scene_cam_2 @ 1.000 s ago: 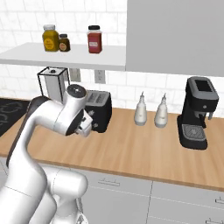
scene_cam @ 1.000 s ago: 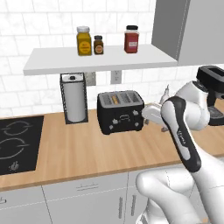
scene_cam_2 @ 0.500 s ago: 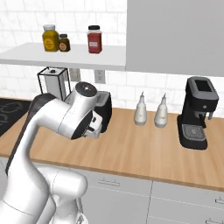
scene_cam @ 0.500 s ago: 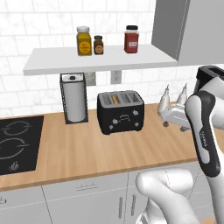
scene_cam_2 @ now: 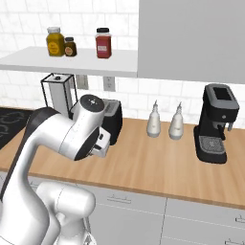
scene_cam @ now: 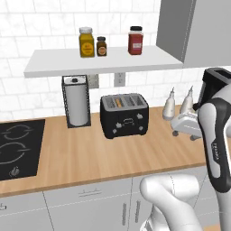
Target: Start the toaster. Once the lever pops up, take the bread to the plate on the dining counter.
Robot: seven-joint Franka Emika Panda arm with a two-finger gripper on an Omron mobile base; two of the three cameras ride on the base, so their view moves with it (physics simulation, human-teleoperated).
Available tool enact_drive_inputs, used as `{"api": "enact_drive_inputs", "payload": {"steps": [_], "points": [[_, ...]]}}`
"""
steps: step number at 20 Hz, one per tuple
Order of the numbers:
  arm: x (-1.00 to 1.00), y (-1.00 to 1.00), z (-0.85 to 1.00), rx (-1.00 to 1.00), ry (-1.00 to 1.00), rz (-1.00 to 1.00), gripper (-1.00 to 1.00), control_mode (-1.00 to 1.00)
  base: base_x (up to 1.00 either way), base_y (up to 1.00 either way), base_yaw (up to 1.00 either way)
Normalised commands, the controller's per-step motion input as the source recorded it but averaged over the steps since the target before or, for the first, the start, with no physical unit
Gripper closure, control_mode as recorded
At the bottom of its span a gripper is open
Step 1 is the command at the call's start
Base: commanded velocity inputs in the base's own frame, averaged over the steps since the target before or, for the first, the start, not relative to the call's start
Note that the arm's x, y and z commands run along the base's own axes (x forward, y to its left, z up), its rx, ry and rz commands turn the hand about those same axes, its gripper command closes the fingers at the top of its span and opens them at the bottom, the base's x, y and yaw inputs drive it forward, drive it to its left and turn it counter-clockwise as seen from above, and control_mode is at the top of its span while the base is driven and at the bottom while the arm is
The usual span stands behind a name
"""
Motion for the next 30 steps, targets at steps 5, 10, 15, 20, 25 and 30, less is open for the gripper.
{"api": "enact_drive_inputs", "payload": {"steps": [5,10,15,20,25,30], "points": [[0.00,0.00,0.00,0.00,0.00,0.00,-1.00,-1.00,0.00,0.00,0.00],[0.00,0.00,0.00,0.00,0.00,0.00,-1.00,-1.00,0.00,0.00,0.00],[0.00,0.00,0.00,0.00,0.00,0.00,-1.00,-1.00,0.00,0.00,0.00],[0.00,0.00,0.00,0.00,0.00,0.00,-1.00,-1.00,0.00,0.00,0.00],[0.00,0.00,0.00,0.00,0.00,0.00,-1.00,-1.00,0.00,0.00,0.00],[0.00,0.00,0.00,0.00,0.00,0.00,-1.00,-1.00,0.00,0.00,0.00]]}}
